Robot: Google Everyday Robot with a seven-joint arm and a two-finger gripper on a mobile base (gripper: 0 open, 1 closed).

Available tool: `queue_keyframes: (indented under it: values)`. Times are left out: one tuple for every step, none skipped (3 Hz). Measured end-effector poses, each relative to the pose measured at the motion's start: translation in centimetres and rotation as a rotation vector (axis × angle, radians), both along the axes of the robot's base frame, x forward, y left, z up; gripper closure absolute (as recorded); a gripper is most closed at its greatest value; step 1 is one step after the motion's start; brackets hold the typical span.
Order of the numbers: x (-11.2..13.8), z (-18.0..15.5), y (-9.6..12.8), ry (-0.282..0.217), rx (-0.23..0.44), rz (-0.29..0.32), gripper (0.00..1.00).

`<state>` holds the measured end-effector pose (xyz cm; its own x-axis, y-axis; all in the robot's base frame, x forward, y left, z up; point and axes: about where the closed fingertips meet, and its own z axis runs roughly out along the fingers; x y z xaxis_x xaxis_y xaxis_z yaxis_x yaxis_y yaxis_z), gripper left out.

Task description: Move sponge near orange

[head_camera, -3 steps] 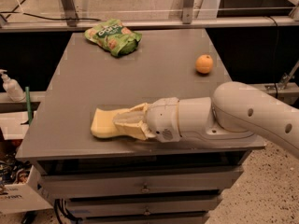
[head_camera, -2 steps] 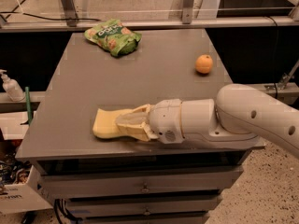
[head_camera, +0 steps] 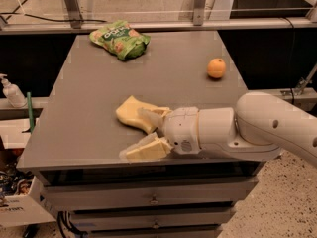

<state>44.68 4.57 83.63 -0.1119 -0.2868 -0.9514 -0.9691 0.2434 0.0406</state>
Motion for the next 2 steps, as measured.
queue_keyframes:
  values:
    - [0.11, 0.15, -0.34, -0.003, 0.003, -0.003, 0.00]
    - [-0.12, 0.37, -0.80, -0.006, 0.010, -0.010, 0.00]
